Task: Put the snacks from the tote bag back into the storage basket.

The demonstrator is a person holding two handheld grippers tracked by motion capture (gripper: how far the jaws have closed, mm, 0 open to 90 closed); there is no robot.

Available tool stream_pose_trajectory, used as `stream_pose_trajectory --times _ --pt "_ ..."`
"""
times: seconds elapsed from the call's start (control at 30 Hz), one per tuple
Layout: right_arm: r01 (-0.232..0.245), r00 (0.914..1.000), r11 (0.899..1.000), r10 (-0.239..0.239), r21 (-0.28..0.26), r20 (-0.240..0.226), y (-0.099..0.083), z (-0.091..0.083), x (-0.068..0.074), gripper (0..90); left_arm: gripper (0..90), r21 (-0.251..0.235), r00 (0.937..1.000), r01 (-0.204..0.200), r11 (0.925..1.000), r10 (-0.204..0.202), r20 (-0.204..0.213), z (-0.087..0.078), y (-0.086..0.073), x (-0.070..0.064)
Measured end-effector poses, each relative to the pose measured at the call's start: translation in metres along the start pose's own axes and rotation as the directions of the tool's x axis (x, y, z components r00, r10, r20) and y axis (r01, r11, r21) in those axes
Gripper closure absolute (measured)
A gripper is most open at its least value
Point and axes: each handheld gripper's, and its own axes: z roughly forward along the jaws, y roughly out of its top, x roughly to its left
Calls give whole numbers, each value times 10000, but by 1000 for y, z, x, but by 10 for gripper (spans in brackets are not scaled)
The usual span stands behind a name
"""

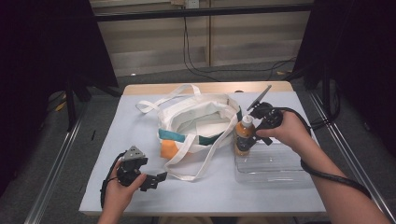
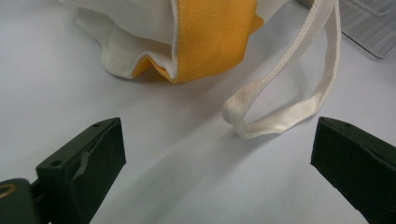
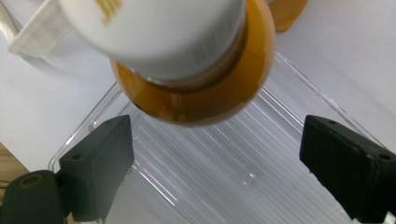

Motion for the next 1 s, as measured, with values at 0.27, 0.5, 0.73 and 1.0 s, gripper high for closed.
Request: stream_pose_trajectory --times 0.27,0.5,0.73,1.0 --pt "-53 10000 10000 54 -34 76 -10 3 -1 100 28 1 10000 -6 10000 6 -6 0 0 0" --pt "-3 10000 10000 3 19 97 -19 3 -2 98 28 31 10000 1 10000 -1 -27 1 0 -1" --pt "-21 10000 10000 20 29 48 -26 4 -3 91 28 34 10000 -20 10000 20 31 2 -1 -1" --pt "-10 9998 10000 9 59 202 -34 8 -3 91 28 11 10000 -19 10000 19 56 2 -1 -1"
